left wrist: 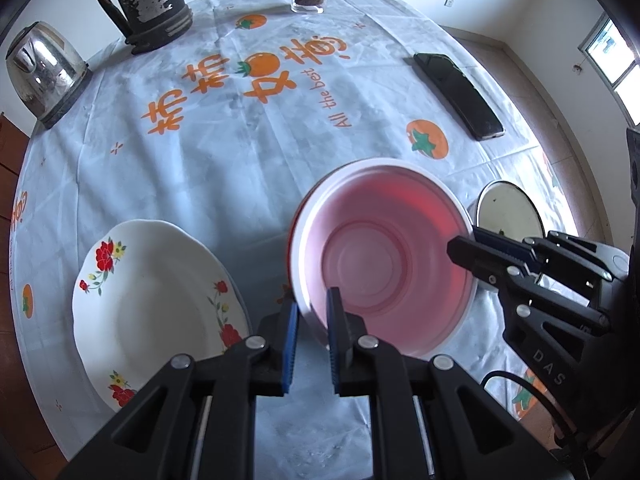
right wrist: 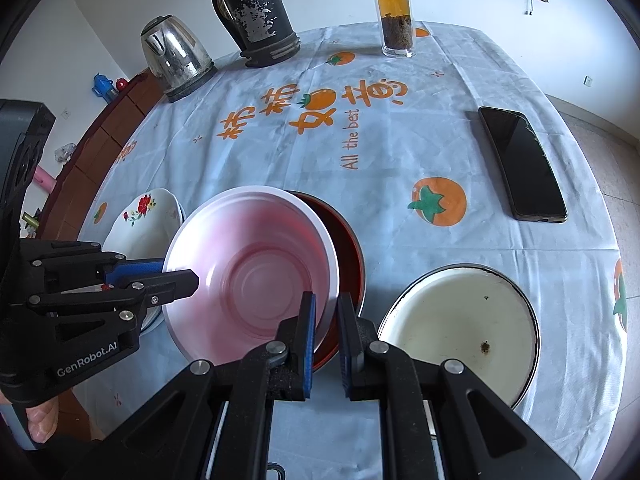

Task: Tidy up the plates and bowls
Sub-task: 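Lower the pink bowl into the stainless steel bowl with both grippers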

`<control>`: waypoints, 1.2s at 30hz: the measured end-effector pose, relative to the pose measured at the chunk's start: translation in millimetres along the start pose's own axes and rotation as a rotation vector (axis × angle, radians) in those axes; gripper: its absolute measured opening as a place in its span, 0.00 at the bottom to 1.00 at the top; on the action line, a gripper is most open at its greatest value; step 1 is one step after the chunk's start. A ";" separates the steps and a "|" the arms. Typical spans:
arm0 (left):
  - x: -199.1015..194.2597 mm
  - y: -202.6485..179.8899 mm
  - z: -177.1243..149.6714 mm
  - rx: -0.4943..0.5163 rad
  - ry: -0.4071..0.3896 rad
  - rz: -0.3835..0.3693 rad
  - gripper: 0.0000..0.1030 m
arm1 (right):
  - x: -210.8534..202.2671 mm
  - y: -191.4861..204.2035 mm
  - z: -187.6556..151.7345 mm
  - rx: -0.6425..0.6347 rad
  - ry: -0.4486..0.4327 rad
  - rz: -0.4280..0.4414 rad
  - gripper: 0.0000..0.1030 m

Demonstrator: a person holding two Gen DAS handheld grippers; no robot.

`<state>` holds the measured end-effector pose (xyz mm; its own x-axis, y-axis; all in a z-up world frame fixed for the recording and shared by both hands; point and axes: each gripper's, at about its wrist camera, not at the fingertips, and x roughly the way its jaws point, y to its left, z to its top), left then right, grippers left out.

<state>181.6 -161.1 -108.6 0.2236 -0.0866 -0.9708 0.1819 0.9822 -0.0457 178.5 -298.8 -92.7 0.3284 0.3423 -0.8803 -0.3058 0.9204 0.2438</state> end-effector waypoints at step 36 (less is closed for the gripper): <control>6.0 4.1 -0.4 -0.039 0.024 -0.011 0.27 | 1.2 5.5 -0.1 -0.021 -0.005 -0.022 0.11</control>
<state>183.3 -157.5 -114.7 0.1991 -0.0937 -0.9755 0.1466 0.9871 -0.0649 177.1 -293.3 -92.4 0.3398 0.3229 -0.8833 -0.3170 0.9236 0.2157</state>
